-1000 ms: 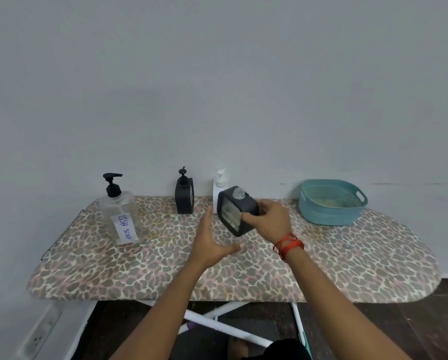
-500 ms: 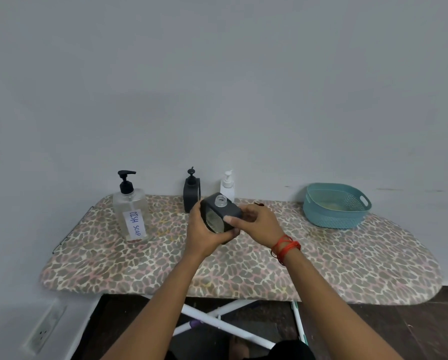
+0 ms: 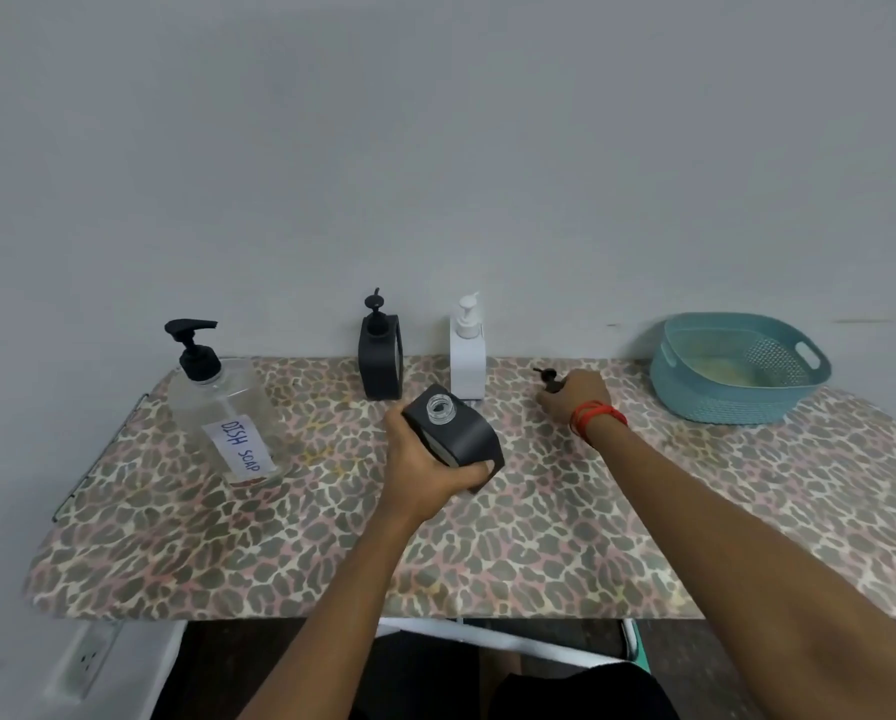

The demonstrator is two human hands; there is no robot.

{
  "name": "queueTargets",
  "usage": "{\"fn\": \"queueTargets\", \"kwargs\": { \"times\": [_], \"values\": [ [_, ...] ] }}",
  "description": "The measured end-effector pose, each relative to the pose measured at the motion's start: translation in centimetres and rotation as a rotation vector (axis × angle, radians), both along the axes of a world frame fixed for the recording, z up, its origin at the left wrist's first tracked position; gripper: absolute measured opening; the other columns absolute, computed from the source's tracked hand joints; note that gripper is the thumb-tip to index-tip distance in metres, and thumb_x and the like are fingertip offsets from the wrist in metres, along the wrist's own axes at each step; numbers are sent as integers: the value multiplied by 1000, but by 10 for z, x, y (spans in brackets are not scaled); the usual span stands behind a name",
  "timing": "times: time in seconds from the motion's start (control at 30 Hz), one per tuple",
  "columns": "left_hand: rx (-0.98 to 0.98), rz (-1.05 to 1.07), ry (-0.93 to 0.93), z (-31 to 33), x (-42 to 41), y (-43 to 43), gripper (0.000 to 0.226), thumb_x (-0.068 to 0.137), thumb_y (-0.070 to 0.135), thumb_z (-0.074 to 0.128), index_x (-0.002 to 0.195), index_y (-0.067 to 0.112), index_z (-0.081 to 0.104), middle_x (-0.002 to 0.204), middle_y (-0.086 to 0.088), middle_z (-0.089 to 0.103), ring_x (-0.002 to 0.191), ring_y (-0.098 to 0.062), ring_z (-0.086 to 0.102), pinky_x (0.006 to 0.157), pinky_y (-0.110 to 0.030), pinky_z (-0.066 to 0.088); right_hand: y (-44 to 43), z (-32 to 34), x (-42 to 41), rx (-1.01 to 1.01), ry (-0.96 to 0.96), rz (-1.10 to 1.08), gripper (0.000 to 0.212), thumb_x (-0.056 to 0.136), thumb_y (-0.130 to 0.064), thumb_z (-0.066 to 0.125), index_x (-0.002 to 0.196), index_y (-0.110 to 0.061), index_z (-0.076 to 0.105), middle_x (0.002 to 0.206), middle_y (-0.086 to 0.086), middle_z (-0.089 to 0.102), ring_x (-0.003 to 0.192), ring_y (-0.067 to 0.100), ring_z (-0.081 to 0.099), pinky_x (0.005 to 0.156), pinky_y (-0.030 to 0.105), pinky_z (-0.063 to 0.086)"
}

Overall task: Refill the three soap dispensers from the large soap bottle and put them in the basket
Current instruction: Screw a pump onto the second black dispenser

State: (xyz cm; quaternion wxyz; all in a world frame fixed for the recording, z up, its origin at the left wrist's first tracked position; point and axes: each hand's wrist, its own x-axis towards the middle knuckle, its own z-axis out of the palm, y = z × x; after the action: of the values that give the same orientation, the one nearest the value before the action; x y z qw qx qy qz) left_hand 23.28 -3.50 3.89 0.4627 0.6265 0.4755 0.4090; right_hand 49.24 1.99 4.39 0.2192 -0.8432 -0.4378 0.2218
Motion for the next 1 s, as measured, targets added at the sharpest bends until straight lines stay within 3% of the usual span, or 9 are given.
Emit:
{"fn": "queueTargets", "kwargs": {
  "times": [0.17,0.23,0.3,0.4,0.47,0.53,0.6,0.73,1.0],
  "values": [
    [10,-21,-15,-2,1,7,112,46,48,100,135,28,35,129,15,52,115,6,56,94,-26,54,11,-5,5,3,-51,-27,23,85,-24,71,91,-2,71,82,13,70,69,24,63,53,27,46],
    [22,-31,-2,-1,0,5,110,48,45,102,135,28,37,128,15,53,114,9,55,94,-25,53,7,0,4,71,2,-10,21,83,-22,73,95,-5,75,86,12,73,74,23,67,63,30,56],
    [23,-26,6,3,-2,1,111,46,48,101,135,29,38,129,13,54,116,4,56,97,-32,55,-2,12,0,179,95,29,21,81,-17,76,100,-8,76,91,8,74,78,20,67,73,30,57],
    [33,-7,18,15,-6,-6,114,43,52,98,137,32,37,131,12,55,121,-5,56,103,-41,53,-20,44,-13,337,243,79,16,80,-17,80,94,-12,75,80,0,70,67,13,63,61,16,49],
    [44,-6,33,28,-8,-15,114,41,53,97,135,33,37,131,11,55,122,-9,56,103,-43,53,-32,71,-25,439,335,113,14,78,-18,82,90,-16,75,81,-3,72,72,8,66,68,11,51],
    [67,-4,49,43,-12,-26,115,40,55,95,136,32,37,131,9,55,121,-11,56,102,-44,54,-47,100,-38,532,445,158,14,75,-18,84,85,-23,76,88,-2,77,86,13,72,89,29,56],
    [93,1,61,58,-16,-39,116,40,56,95,137,30,38,132,9,55,122,-13,56,102,-45,54,-67,133,-52,627,549,219,15,77,-13,84,87,-21,76,91,3,77,92,20,73,92,41,57],
    [149,4,61,83,-25,-64,110,42,52,96,135,33,42,132,13,55,123,-10,56,103,-45,53,-112,194,-82,822,698,336,19,81,-2,78,99,-5,74,98,12,76,96,27,73,89,41,58],
    [202,0,43,111,-36,-104,101,42,50,96,128,38,44,128,13,57,118,-10,58,101,-46,53,-167,235,-116,919,714,480,23,81,-3,78,103,-7,74,102,13,75,101,29,72,95,50,54]
  ]
}}
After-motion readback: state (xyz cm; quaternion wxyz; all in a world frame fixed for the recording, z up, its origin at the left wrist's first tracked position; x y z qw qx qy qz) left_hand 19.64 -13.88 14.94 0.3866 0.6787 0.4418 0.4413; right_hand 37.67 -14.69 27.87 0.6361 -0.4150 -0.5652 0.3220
